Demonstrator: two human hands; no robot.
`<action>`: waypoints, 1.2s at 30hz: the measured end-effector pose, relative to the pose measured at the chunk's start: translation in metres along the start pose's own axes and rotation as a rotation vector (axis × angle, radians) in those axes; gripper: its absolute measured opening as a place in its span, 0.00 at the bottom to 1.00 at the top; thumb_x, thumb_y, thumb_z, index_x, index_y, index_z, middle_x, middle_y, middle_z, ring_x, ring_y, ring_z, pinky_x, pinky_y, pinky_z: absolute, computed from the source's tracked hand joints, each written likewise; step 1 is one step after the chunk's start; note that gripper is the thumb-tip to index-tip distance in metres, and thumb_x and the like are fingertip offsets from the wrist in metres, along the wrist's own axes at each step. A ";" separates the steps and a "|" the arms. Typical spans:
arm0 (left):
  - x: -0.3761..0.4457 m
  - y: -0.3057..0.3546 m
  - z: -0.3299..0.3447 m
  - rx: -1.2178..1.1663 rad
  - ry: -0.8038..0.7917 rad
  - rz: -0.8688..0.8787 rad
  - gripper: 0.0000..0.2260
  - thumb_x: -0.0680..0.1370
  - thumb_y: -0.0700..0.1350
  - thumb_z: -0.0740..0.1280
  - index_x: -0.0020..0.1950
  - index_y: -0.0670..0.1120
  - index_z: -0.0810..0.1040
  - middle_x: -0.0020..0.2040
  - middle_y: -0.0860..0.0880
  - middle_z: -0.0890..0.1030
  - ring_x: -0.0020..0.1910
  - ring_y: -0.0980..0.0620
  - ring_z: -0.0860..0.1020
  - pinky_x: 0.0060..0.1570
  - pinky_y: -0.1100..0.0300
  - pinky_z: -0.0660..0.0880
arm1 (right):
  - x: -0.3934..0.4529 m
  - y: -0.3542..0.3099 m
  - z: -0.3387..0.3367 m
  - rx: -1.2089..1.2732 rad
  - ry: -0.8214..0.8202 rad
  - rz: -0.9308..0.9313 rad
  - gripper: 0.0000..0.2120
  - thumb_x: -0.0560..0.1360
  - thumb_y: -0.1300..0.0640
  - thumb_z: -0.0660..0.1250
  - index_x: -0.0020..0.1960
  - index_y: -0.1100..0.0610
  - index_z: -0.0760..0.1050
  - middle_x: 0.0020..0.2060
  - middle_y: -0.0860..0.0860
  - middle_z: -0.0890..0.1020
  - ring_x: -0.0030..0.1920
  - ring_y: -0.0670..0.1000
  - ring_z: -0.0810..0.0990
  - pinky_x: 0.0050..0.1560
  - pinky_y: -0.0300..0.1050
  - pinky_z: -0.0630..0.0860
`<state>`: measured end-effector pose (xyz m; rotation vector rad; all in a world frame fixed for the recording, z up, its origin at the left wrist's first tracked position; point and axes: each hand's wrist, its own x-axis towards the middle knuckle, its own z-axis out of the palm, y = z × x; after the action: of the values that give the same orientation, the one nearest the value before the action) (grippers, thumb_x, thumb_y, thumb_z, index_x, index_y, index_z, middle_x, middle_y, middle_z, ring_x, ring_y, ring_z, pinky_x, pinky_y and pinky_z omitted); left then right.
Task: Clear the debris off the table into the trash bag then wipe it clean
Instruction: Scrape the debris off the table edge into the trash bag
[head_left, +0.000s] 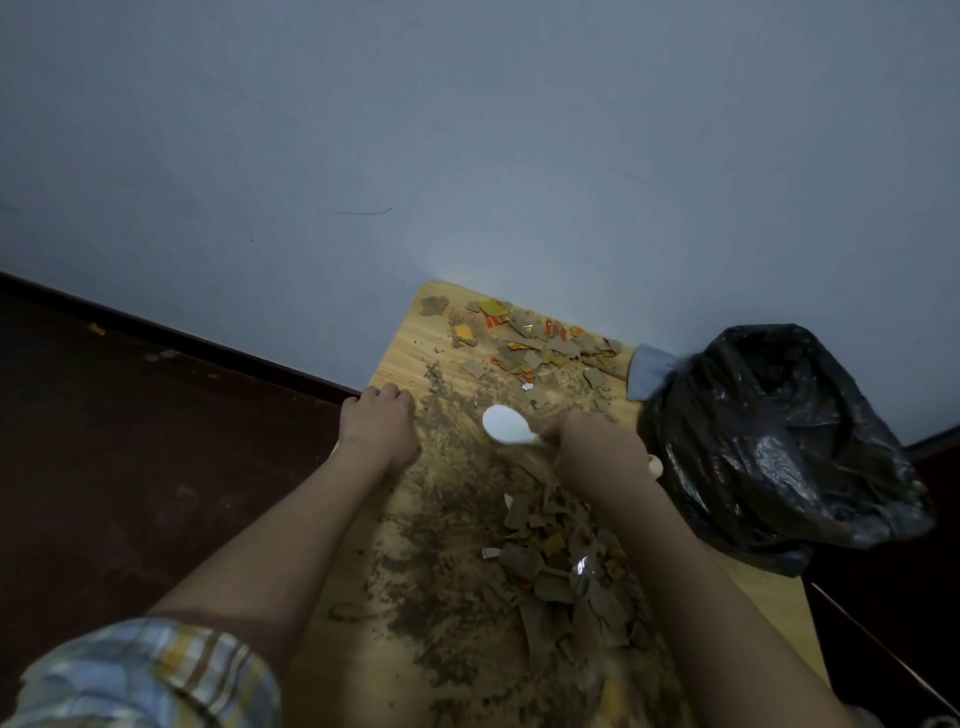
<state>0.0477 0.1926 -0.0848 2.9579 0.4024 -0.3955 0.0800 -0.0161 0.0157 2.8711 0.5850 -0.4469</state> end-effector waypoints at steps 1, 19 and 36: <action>0.000 0.000 0.000 -0.002 0.003 0.002 0.21 0.79 0.49 0.57 0.71 0.45 0.64 0.70 0.45 0.66 0.68 0.42 0.66 0.62 0.48 0.68 | -0.005 0.002 0.001 -0.020 0.004 -0.003 0.15 0.78 0.60 0.61 0.62 0.49 0.77 0.48 0.49 0.80 0.44 0.49 0.79 0.46 0.45 0.79; 0.002 0.001 -0.004 0.018 0.003 0.009 0.20 0.78 0.50 0.57 0.69 0.45 0.66 0.67 0.44 0.68 0.65 0.41 0.67 0.59 0.48 0.68 | 0.025 -0.004 -0.012 0.206 0.147 -0.059 0.15 0.80 0.56 0.59 0.62 0.46 0.78 0.46 0.49 0.81 0.40 0.48 0.75 0.34 0.40 0.70; 0.022 -0.004 0.002 0.044 0.135 0.033 0.19 0.78 0.50 0.58 0.67 0.45 0.68 0.63 0.44 0.70 0.62 0.43 0.70 0.59 0.52 0.68 | 0.194 -0.082 -0.036 0.088 0.166 -0.089 0.18 0.77 0.63 0.61 0.65 0.54 0.74 0.59 0.56 0.76 0.57 0.59 0.77 0.46 0.46 0.69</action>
<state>0.0662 0.2018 -0.0934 3.0401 0.3629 -0.2044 0.2258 0.1345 -0.0226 2.9954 0.7405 -0.2548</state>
